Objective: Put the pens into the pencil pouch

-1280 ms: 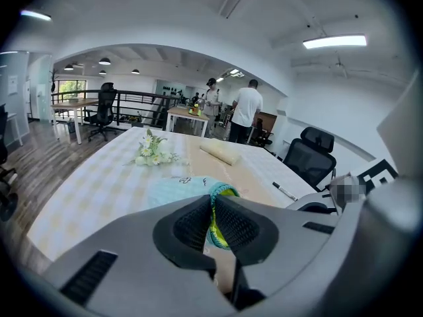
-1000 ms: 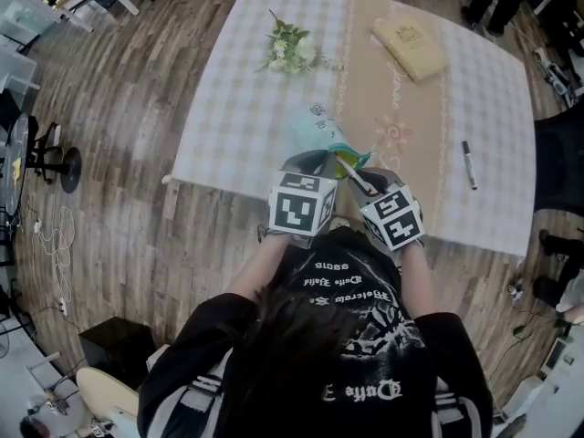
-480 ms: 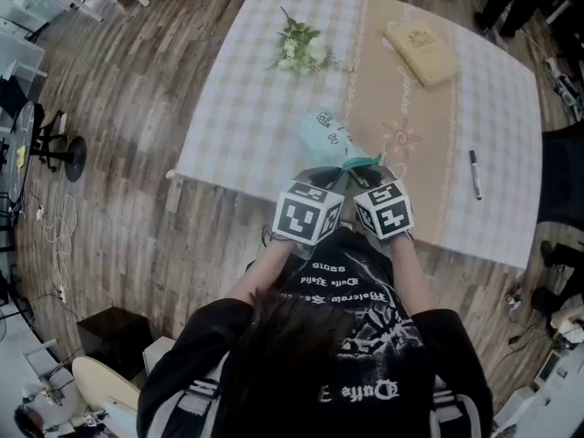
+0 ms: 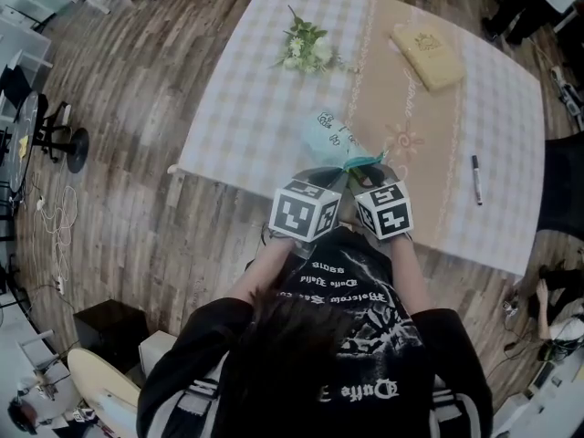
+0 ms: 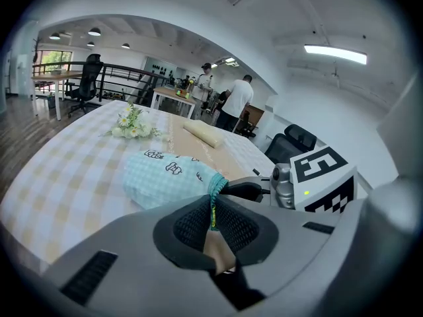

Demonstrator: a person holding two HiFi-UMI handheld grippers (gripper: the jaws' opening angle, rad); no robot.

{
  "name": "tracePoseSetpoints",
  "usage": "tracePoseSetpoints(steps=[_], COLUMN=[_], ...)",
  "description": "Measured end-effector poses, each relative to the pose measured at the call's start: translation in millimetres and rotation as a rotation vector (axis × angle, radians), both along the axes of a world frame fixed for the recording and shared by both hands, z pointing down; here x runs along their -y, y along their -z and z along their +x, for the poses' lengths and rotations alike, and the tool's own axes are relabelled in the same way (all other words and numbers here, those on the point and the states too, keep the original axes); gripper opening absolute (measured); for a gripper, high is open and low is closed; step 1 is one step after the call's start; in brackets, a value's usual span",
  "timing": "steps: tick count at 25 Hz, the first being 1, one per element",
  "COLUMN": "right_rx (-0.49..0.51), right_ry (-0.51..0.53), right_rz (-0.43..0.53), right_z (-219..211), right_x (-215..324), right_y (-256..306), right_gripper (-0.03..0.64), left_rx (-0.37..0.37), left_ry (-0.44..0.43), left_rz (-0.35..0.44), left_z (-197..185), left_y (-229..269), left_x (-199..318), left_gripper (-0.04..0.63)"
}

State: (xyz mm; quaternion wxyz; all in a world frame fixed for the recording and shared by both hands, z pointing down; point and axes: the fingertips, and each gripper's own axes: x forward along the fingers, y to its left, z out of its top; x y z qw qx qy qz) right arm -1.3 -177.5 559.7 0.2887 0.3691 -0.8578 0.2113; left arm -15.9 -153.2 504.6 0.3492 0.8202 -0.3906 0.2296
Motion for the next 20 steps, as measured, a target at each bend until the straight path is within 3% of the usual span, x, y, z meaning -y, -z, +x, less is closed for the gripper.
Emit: tracePoseSetpoints(steps=[8,13,20], right_rx=[0.043,0.104,0.136], right_ry=[-0.007,-0.028,-0.132], right_rz=[0.024,0.049,0.089], right_z=[18.9,36.7,81.4], right_x=[-12.2,-20.0,-26.7], right_y=[14.0,32.5,49.1], right_gripper=[0.182,0.184,0.199], left_rx=[0.009,0.006,-0.009], left_ry=[-0.003,0.002,0.022], left_rz=[0.018,0.042,0.075], left_z=[9.1,15.2,21.8], left_y=[-2.2,-1.9,2.1], left_x=[6.7,11.3,18.8], left_gripper=[0.038,0.038,0.038])
